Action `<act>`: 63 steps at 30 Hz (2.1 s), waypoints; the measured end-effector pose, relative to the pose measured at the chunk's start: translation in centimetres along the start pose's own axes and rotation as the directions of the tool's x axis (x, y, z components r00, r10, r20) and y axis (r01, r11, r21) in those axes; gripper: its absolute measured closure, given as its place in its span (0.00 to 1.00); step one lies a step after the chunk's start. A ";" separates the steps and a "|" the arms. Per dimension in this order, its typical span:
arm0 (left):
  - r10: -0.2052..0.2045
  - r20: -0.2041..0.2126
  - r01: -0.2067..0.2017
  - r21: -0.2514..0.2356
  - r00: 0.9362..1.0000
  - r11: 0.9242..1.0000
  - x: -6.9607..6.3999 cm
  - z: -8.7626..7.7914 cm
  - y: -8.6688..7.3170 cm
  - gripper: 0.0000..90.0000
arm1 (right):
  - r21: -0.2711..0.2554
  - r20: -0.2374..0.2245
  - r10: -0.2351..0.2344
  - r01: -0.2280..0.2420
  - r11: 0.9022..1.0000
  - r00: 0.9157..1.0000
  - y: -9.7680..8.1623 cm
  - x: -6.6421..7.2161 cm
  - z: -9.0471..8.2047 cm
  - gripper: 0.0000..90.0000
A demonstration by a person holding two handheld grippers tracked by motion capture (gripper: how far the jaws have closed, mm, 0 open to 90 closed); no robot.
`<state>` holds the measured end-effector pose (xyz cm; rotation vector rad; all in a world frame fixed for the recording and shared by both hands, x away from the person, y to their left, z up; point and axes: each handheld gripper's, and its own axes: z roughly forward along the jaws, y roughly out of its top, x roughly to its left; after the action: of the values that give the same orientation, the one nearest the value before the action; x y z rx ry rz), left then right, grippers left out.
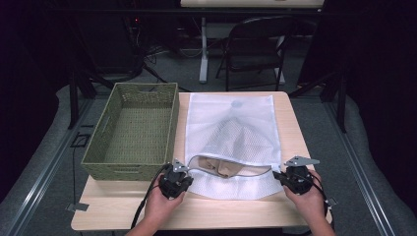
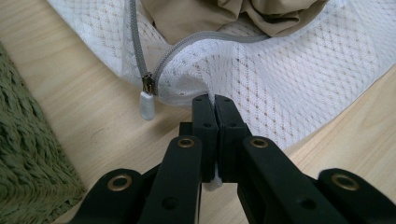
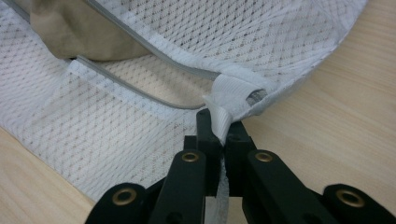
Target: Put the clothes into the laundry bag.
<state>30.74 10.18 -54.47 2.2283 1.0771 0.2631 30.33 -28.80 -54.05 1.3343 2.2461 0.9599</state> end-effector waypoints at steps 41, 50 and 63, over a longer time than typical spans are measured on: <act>0.050 0.067 -0.058 0.112 0.997 0.992 0.8 -2.4 5.1 0.98 | 0.026 -0.067 -0.045 0.047 0.999 0.997 3.7 -0.3 -1.3 0.98; 0.074 0.044 -0.079 0.126 0.996 0.989 0.9 -3.2 6.3 0.98 | 0.054 -0.073 -0.060 0.064 0.996 0.996 4.9 -0.6 -2.0 0.98; 0.081 0.063 -0.090 0.161 0.995 0.983 1.4 -3.9 8.1 0.98 | 0.084 -0.100 -0.073 0.081 0.993 0.992 6.6 -0.8 -2.2 0.98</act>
<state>35.06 9.35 -46.49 2.4165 1.0059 0.1513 33.50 -28.20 -47.85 1.2516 2.4196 0.9266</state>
